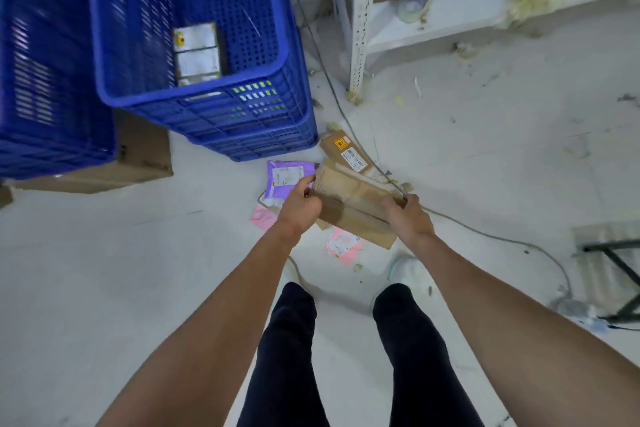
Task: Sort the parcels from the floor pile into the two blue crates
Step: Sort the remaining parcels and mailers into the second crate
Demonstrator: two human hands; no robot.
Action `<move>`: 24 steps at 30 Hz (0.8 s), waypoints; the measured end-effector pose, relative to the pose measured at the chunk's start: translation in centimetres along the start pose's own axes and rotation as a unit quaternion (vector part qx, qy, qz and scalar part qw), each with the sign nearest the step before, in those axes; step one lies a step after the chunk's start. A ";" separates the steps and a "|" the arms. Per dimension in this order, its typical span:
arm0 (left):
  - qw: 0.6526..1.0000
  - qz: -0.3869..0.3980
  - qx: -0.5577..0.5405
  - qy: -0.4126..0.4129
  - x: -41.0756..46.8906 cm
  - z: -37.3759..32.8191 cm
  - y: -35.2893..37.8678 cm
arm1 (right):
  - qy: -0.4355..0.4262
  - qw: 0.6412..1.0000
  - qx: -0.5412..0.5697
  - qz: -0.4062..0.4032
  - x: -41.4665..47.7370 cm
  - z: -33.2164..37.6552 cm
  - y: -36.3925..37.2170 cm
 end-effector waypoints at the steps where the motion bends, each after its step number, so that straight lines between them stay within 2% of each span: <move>1: 1.000 -0.003 -0.006 0.003 -1.5 -0.2 -1.0 | -0.012 1.000 -0.006 -0.003 -1.7 0.8 -0.3; 7: 0.996 -0.038 -0.059 0.047 -10.7 -3.9 -6.9 | -0.117 0.991 -0.026 -0.051 -10.1 6.0 -2.1; 16: 0.975 -0.098 -0.125 0.156 -16.6 -8.4 -17.1 | -0.259 0.957 0.011 -0.132 -18.3 16.1 -0.4; 24: 0.960 -0.138 -0.150 0.191 -18.1 -9.7 -23.6 | -0.299 0.931 0.042 -0.204 -22.1 21.0 2.7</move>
Point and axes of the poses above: each hand's wrist, its own x-axis towards the middle knuckle, its own y-axis out of the palm, z = x × y, the point moved 2 cm from there along x, towards the middle knuckle, and after that the axes turned 10 degrees about -x, right-handed, at the moved point
